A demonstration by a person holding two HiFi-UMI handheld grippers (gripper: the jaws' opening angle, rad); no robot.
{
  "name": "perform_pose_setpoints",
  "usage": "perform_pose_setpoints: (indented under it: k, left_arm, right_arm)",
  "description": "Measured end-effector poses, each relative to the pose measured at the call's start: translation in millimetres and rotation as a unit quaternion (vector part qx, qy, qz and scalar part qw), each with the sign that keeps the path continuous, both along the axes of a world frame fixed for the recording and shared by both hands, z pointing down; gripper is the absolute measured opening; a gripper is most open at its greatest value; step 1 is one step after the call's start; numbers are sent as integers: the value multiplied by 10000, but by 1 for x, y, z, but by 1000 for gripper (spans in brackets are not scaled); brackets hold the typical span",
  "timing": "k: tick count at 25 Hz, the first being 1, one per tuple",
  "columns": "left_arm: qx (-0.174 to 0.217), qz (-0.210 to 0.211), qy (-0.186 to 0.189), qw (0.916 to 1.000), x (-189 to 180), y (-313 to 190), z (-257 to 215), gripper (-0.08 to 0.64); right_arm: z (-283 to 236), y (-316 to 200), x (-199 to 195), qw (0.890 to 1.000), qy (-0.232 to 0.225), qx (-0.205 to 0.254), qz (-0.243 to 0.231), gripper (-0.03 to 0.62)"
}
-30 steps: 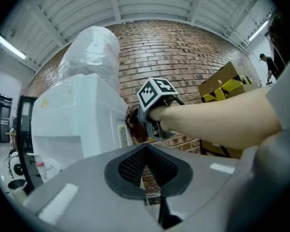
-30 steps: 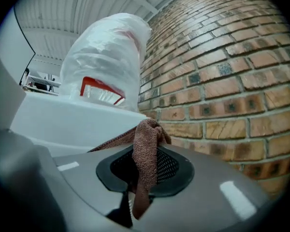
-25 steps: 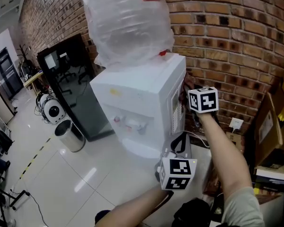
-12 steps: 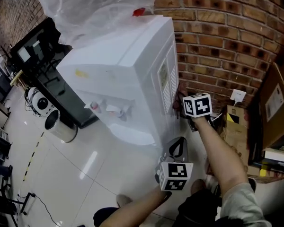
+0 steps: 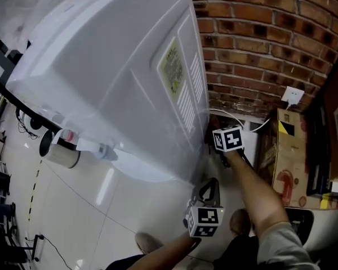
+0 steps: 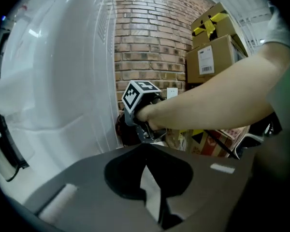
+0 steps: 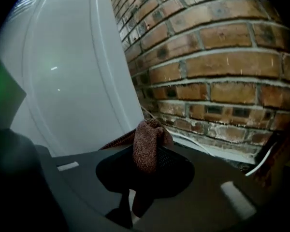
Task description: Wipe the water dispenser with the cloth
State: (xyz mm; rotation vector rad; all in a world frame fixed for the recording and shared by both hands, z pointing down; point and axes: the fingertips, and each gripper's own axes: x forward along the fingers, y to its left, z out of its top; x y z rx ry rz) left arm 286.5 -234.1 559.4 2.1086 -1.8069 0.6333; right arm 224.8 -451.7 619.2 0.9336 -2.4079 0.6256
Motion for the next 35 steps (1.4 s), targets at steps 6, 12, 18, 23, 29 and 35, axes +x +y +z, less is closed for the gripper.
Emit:
perform_pose_setpoints:
  k: [6, 12, 18, 23, 29, 35]
  left_arm:
    - [-371, -30, 73, 9993, -7, 7, 51, 0]
    - [-539, 121, 42, 9985, -2, 9, 63, 0]
    - [-119, 295, 44, 9995, 4, 6, 29, 0]
    - [359, 561, 37, 9978, 12, 18, -22, 0]
    - [618, 758, -127, 9951, -2, 53, -85, 0]
    - [1095, 766, -9, 9910, -23, 76, -138, 0]
  right_arm:
    - [87, 4, -1, 9981, 405, -462, -2, 77]
    - [127, 11, 3, 9948, 632, -790, 88, 77]
    - [70, 19, 41, 9969, 572, -109, 533, 80]
    - [-1, 69, 76, 9969, 363, 218, 657, 80]
    - [-65, 162, 104, 9947, 727, 613, 383, 80]
    - [-91, 243, 122, 9915, 1020, 593, 558, 80]
